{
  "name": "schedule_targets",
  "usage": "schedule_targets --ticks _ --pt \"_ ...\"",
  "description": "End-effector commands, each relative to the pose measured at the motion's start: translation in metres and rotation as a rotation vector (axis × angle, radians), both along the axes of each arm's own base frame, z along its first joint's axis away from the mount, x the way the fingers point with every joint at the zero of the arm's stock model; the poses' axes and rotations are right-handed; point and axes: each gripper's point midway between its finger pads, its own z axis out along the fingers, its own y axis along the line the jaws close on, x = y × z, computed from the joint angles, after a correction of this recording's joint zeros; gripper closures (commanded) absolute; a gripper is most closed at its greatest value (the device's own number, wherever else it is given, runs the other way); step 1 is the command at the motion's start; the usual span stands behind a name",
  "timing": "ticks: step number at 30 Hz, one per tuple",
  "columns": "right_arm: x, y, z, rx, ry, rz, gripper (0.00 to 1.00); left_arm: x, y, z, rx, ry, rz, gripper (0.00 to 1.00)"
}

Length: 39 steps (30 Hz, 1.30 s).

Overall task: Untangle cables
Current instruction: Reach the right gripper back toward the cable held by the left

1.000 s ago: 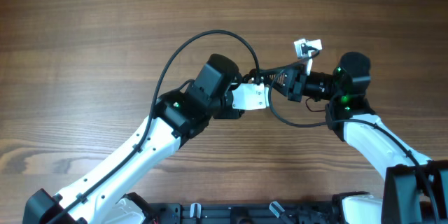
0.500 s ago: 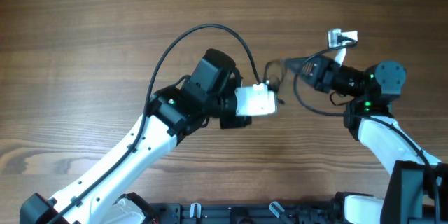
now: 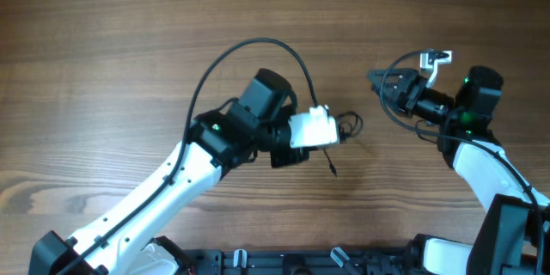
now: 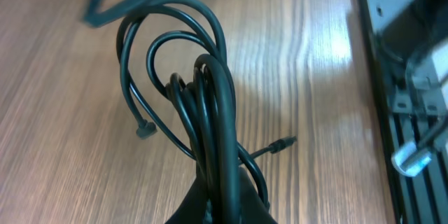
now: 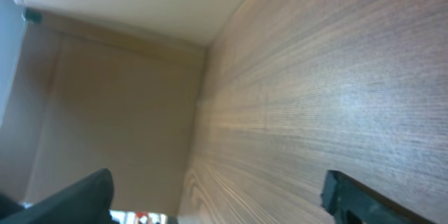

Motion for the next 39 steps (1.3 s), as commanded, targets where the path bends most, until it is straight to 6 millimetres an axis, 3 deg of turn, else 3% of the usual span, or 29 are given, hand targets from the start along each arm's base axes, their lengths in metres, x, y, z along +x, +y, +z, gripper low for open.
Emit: schedule_targets --ticks 1,5,7,11,13,17,22,25,27,30,33,35,37,39 --pt "-0.007 0.004 0.003 -0.065 -0.143 0.074 0.00 0.008 0.008 0.029 -0.204 0.240 0.076 0.96" --pt "-0.013 0.012 0.007 -0.081 -0.214 0.130 0.00 0.011 0.041 0.078 -0.482 0.544 0.052 0.96" --pt "-0.023 0.029 0.015 -0.081 -0.311 0.228 0.00 0.009 0.056 0.094 -0.568 0.604 0.014 0.96" --pt "-0.034 0.067 0.038 -0.087 -0.495 0.357 0.00 -0.009 0.060 0.117 -0.666 0.643 -0.136 0.96" --pt "-0.042 0.080 0.065 -0.053 -0.601 0.412 0.00 -0.014 0.057 0.119 -0.668 0.653 -0.158 0.96" --pt "-0.058 0.083 0.106 -0.015 -0.726 0.458 0.00 -0.014 0.057 0.119 -0.668 0.653 -0.159 0.96" --pt "-0.064 0.086 0.117 -0.017 -0.790 0.461 0.00 -0.014 0.057 0.118 -0.666 0.651 -0.157 0.96" --pt "-0.063 0.107 0.126 0.015 -0.830 0.428 0.00 -0.014 0.057 0.118 -0.666 0.651 -0.157 0.96" --pt "-0.057 0.111 0.131 0.029 -0.833 0.382 0.00 -0.014 0.057 0.118 -0.666 0.652 -0.157 0.96" --pt "-0.054 0.112 0.125 0.033 -0.784 0.378 0.01 -0.012 0.056 0.116 -0.658 0.646 -0.145 0.96" --pt "-0.058 0.106 0.099 -0.002 -0.709 0.465 0.11 0.002 0.058 0.103 -0.611 0.608 -0.051 0.96" --pt "-0.064 0.091 0.082 -0.021 -0.681 0.527 0.12 0.010 0.065 0.103 -0.619 0.597 -0.018 0.96" --pt "-0.075 0.085 0.073 -0.031 -0.743 0.602 0.09 0.022 0.077 0.103 -0.634 0.579 0.027 0.96" --pt "-0.083 0.094 0.067 -0.030 -0.797 0.648 0.08 0.024 0.086 0.112 -0.678 0.571 0.007 0.96"
